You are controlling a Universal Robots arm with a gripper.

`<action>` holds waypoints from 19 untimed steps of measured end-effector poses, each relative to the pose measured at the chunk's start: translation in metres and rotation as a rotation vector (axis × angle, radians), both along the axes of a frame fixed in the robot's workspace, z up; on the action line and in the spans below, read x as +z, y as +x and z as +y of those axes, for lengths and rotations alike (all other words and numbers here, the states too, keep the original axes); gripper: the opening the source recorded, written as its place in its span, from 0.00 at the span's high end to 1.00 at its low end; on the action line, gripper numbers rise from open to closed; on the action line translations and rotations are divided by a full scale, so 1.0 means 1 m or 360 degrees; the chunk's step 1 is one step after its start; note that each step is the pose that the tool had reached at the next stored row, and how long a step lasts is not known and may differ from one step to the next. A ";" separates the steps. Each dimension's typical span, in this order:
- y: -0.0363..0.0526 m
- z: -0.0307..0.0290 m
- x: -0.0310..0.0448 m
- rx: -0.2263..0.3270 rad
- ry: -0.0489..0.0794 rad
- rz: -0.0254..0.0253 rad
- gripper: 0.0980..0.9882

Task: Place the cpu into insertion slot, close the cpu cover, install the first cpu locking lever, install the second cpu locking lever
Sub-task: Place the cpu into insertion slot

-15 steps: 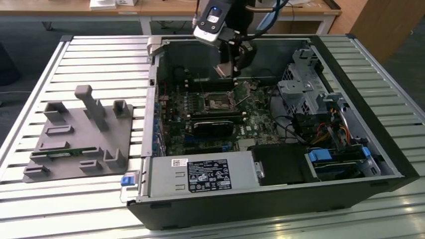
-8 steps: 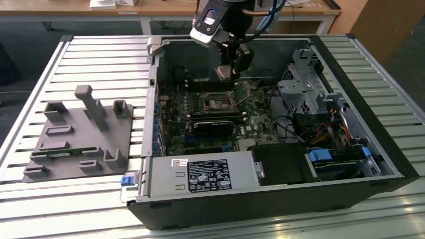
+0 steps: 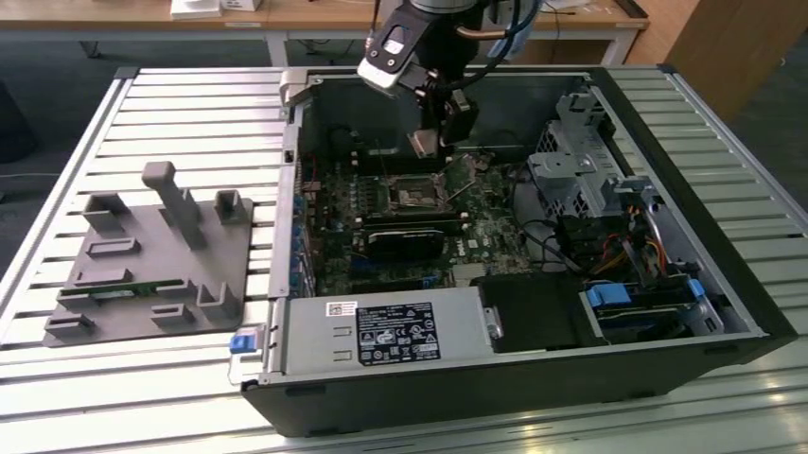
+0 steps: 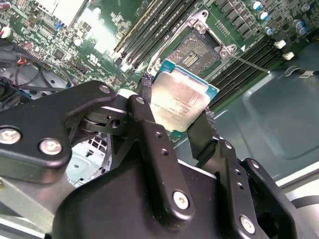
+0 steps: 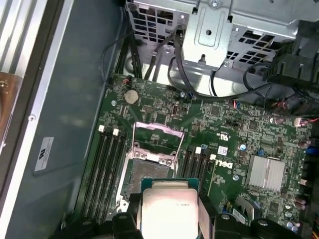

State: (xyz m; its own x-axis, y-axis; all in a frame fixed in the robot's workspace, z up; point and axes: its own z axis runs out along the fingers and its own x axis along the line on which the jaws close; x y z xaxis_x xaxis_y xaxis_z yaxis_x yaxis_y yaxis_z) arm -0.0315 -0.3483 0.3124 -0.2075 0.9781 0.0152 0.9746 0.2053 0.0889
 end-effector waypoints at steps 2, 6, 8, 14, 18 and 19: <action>-0.0007 0.0000 -0.0025 -0.0002 0.0000 0.00000 0.51; -0.0011 0.0006 -0.0080 -0.0087 -0.0002 -0.00001 0.51; -0.0012 0.0014 -0.0113 -0.0122 -0.0002 0.00001 0.51; -0.0014 0.0018 -0.0191 -0.0140 -0.0002 0.00000 0.51; -0.0019 0.0019 -0.0220 -0.0148 -0.0002 0.00001 0.51; -0.0023 0.0018 -0.0225 -0.0156 -0.0002 0.00000 0.51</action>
